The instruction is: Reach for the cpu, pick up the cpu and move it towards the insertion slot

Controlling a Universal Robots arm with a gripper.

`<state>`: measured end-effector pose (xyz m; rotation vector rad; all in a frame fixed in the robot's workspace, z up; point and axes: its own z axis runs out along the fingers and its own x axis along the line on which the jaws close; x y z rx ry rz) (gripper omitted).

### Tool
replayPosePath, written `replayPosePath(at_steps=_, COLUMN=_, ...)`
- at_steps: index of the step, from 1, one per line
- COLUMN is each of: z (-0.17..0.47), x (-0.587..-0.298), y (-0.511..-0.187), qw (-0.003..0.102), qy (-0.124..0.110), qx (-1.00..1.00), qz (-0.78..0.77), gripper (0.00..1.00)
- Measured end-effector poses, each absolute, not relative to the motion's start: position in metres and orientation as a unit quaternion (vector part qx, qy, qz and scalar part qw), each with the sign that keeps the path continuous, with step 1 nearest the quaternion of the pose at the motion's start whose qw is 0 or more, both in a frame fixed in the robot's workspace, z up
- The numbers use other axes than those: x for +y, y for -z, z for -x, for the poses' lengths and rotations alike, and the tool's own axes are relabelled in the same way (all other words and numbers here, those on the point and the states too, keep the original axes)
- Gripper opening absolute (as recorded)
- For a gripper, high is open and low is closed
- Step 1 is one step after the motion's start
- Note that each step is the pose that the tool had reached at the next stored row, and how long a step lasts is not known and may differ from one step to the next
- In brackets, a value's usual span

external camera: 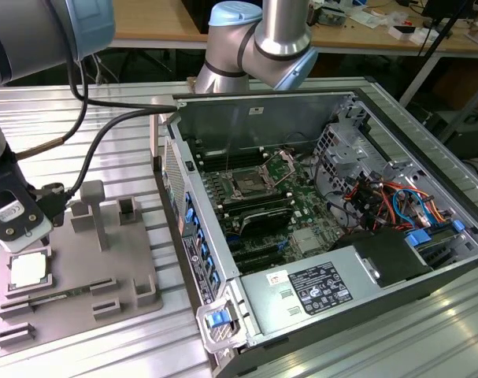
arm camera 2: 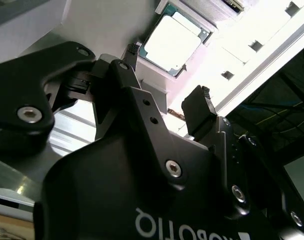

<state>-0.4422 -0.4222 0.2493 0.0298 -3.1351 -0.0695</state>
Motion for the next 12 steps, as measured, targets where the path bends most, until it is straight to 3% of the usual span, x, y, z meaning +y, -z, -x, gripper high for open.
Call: replayPosePath(at_steps=12, z=0.4422, x=-0.4244, y=-0.2472, qw=0.003, qy=0.022, qx=-1.0, qz=-0.01, gripper=0.63)
